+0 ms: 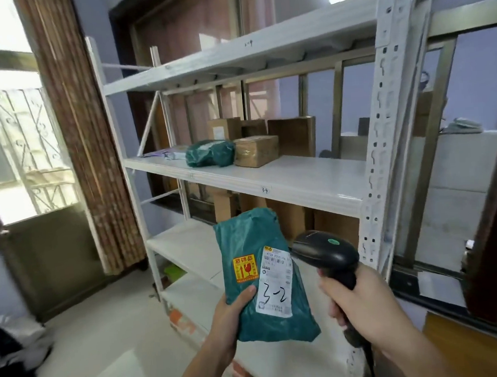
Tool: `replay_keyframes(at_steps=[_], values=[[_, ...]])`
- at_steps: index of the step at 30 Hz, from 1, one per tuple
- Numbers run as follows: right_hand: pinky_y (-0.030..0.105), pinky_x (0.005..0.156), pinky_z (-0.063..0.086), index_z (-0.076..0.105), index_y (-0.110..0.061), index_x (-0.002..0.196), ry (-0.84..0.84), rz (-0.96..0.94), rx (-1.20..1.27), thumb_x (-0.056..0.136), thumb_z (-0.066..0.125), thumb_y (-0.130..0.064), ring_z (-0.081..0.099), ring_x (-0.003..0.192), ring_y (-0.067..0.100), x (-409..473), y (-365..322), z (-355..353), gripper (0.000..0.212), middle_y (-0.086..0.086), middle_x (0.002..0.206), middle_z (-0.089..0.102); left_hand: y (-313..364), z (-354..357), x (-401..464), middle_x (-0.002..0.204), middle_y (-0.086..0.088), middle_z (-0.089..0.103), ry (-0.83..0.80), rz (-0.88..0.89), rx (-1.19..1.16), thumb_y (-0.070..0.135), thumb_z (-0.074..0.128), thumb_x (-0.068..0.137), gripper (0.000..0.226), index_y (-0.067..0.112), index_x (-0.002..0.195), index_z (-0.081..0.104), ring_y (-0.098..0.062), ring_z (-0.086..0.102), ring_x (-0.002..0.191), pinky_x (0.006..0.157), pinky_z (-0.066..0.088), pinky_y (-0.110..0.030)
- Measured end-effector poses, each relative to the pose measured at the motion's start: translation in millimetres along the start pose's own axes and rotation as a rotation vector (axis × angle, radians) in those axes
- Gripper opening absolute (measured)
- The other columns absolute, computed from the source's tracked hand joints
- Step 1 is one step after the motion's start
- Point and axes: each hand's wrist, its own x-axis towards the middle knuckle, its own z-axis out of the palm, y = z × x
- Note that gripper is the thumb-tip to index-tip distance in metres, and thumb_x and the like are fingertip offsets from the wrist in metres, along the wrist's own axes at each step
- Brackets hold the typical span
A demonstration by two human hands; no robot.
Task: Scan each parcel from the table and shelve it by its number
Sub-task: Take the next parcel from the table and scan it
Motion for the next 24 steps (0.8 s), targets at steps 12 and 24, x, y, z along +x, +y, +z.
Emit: replay_keyframes(at_steps=[12, 24], values=[[0.027, 0.052, 0.054, 0.061, -0.021, 0.092, 0.000, -0.113, -0.003, 0.092, 0.063, -0.019, 0.059, 0.047, 0.013, 97.7, -72.1, 58.3, 0.002, 0.008, 0.059, 0.067, 115.6, -49.1, 104.2, 0.116, -0.013, 0.079, -0.024, 0.113, -0.013, 0.031, 0.075, 0.090, 0.046, 0.013, 0.131, 0.065, -0.035, 0.076, 0.106, 0.090, 0.061, -0.047], [0.032, 0.057, 0.055, 0.065, -0.018, 0.098, 0.097, -0.243, 0.032, 0.094, 0.061, -0.021, 0.059, 0.050, 0.019, 209.4, -114.7, 49.5, 0.006, 0.008, 0.056, 0.064, 179.4, -22.5, 210.3, 0.121, -0.012, 0.077, -0.091, 0.161, -0.136, 0.040, 0.075, 0.087, 0.053, 0.014, 0.133, 0.068, -0.035, 0.074, 0.112, 0.093, 0.060, -0.048]])
